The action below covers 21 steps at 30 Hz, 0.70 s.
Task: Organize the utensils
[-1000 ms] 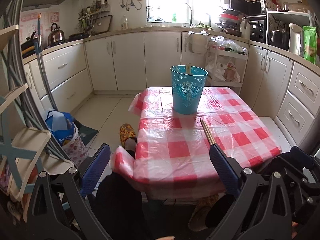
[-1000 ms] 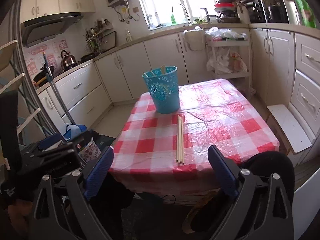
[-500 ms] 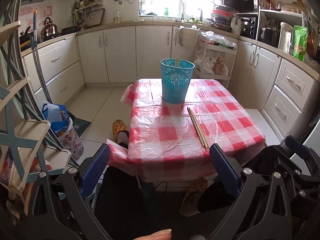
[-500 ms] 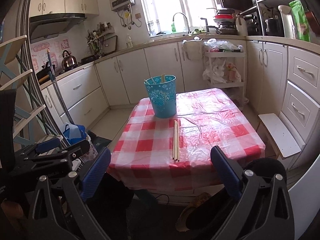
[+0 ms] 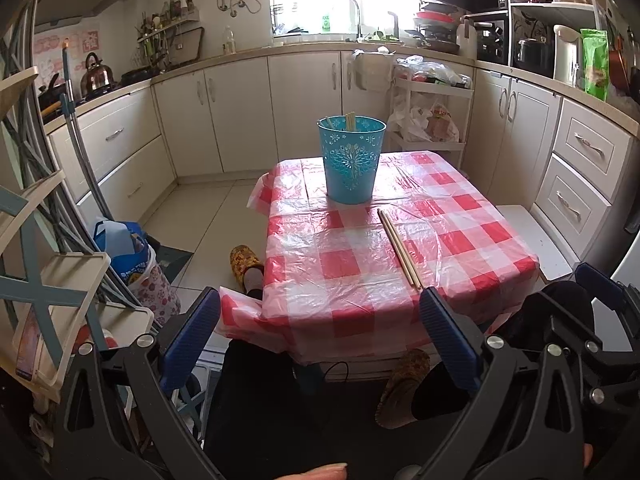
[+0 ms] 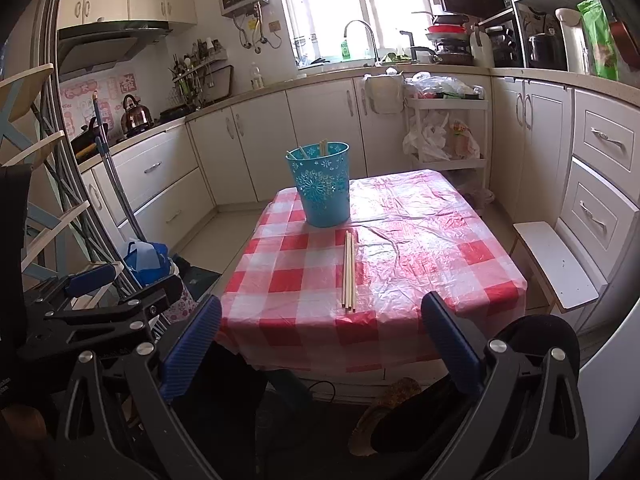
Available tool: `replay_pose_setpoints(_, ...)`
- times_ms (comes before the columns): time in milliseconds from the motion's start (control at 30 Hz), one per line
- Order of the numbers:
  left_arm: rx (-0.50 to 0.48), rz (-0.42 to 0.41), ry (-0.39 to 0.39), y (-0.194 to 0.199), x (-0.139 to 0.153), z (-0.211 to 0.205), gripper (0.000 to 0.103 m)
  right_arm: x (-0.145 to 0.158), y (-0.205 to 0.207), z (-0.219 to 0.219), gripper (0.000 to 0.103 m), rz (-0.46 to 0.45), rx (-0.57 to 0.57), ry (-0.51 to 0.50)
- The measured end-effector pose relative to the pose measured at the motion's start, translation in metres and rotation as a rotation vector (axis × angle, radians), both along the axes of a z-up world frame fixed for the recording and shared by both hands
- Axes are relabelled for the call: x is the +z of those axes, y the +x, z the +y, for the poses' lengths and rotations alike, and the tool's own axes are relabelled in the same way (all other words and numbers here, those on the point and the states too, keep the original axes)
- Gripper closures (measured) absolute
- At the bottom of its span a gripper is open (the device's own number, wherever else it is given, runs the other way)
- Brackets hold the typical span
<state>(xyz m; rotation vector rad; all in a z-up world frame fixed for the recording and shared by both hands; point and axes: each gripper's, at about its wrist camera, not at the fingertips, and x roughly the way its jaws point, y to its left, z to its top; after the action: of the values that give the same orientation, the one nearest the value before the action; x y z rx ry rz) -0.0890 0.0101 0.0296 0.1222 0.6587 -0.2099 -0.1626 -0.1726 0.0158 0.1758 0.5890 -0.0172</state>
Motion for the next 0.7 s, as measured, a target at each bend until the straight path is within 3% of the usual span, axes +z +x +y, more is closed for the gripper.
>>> replay_pose_setpoints(700, -0.021, 0.057, -0.019, 0.035, -0.026, -0.001, 0.008, -0.020, 0.043, -0.008, 0.007, 0.054, -0.004, -0.013)
